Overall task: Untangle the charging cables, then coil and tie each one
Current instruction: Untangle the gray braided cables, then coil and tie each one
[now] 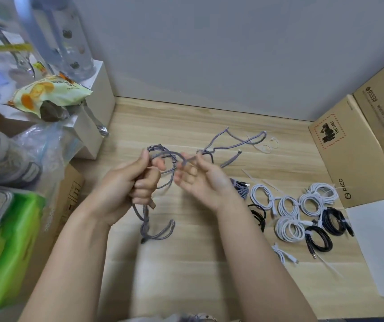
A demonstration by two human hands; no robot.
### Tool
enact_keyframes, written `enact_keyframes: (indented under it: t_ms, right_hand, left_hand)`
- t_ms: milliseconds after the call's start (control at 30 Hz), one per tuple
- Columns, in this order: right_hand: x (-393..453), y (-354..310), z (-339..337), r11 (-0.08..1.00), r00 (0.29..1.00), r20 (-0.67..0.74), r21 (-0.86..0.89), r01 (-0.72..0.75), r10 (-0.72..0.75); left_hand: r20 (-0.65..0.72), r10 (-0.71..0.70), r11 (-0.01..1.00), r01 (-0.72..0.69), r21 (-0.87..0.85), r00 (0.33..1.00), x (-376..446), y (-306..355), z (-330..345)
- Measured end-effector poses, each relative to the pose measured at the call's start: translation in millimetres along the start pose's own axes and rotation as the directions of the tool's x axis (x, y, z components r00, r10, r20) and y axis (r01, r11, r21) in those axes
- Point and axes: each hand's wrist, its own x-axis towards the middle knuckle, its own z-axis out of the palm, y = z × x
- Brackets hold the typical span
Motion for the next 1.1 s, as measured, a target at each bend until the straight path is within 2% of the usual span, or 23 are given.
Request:
enact_keyframes:
  t_ms: [33,67,100,133,167,200,233,300,367,400,433,500,567,600,667,733,800,900,967,1000,1033,1100]
  right_hand:
    - [-4.2,2.1,0.0,0.937,0.997,-0.045,-0.347,0.041,-0.06]
    - [-8.9,4.6,0.2,0.778,0.981,-0.045,-0.616,0.121,-0.189]
    - [-14.1,7.4,0.0,0.589,0.929,0.005,-0.772,0.239,-0.37]
    - [-20.5,8.9,0.1,0.426,0.832,0.077,-0.83,0.359,-0.55]
    - [-28.7,8.6,1.8,0.315,0.724,0.151,-0.827,0.466,-0.674]
    - [-35.0,6.9,2.2,0.227,0.639,0.236,-0.8,0.556,-0.732]
    - [-40.5,4.5,3.8,0.149,0.589,0.332,-0.77,0.62,-0.736]
    - [-47.3,1.6,6.1,-0.016,0.534,0.48,-0.754,0.657,-0.696]
    - [-48.5,-2.0,3.8,-0.128,0.454,0.51,-0.755,0.643,-0.73]
    - [-49.0,-4.3,1.1,-0.134,0.42,0.486,-0.761,0.635,-0.766]
    - [-50.2,-7.7,-0.4,-0.078,0.42,0.421,-0.775,0.627,-0.804]
    - [-54.3,-18.5,-4.0,0.189,0.491,0.179,-0.771,0.609,-0.852]
    - [-53.3,-33.1,-11.9,0.467,0.556,-0.078,-0.646,0.604,-0.827]
    - [-53.0,-39.5,-16.4,0.548,0.575,-0.159,-0.579,0.603,-0.802]
    - [-51.7,-47.6,-25.7,0.622,0.598,-0.234,-0.502,0.601,-0.767]
    - [-49.6,-50.4,-36.0,0.659,0.608,-0.283,-0.478,0.581,-0.742]
    - [-49.5,-51.0,-45.4,0.68,0.625,-0.3,-0.482,0.552,-0.72]
    - [-48.7,-48.5,-51.0,0.651,0.695,-0.2,-0.591,0.477,-0.691]
    - [-47.5,-40.7,-51.1,0.543,0.721,-0.102,-0.731,0.413,-0.686]
    - [-47.4,-36.2,-50.1,0.493,0.729,-0.067,-0.778,0.389,-0.681]
    - [-47.5,-32.1,-48.8,0.456,0.743,-0.039,-0.81,0.368,-0.668]
    - [-48.5,-25.3,-44.6,0.424,0.792,0.007,-0.842,0.334,-0.61]
  left_hand:
    - [-0.04,0.018,0.998,-0.016,0.059,0.999,0.8,4.4,5.2]
    - [-0.077,0.048,0.989,-0.036,0.145,0.996,1.8,7.6,10.1]
    - [-0.108,0.078,0.968,-0.05,0.245,0.991,2.6,10.0,15.0]
    - [-0.133,0.095,0.938,-0.044,0.344,0.987,2.7,11.6,19.4]
    - [-0.144,0.112,0.894,-0.037,0.447,0.983,3.4,11.6,23.3]
    - [-0.143,0.139,0.832,-0.038,0.553,0.98,4.0,10.0,27.7]
    - [-0.124,0.172,0.761,-0.051,0.647,0.977,4.4,7.8,31.7]
    - [-0.073,0.222,0.66,-0.095,0.745,0.972,4.4,4.4,40.8]
    - [-0.027,0.256,0.656,-0.153,0.739,0.966,4.0,3.6,48.6]
    - [-0.009,0.26,0.695,-0.18,0.696,0.966,2.8,5.4,51.2]
    - [0.013,0.258,0.748,-0.208,0.631,0.966,1.9,7.7,50.9]
    - [0.075,0.235,0.838,-0.241,0.489,0.969,-3.8,12.1,46.4]
    - [0.129,0.211,0.871,-0.247,0.425,0.969,-10.9,13.0,36.7]
    - [0.148,0.195,0.877,-0.24,0.416,0.97,-14.3,12.2,33.0]
    - [0.192,0.145,0.876,-0.216,0.431,0.971,-19.3,9.2,27.6]
    - [0.236,0.107,0.871,-0.206,0.446,0.966,-22.3,6.3,23.0]
    - [0.243,0.13,0.903,-0.216,0.372,0.961,-27.1,4.2,21.2]
    - [0.28,0.232,0.969,-0.247,0.017,0.932,-29.2,3.9,27.1]
    - [0.372,0.297,0.933,-0.184,-0.309,0.88,-23.3,5.1,35.4]
    - [0.444,0.32,0.885,-0.098,-0.455,0.837,-19.3,6.8,40.4]
    - [0.491,0.337,0.835,-0.014,-0.55,0.803,-15.4,8.7,45.2]
    - [0.488,0.326,0.829,0.003,-0.56,0.809,-9.6,7.5,55.2]
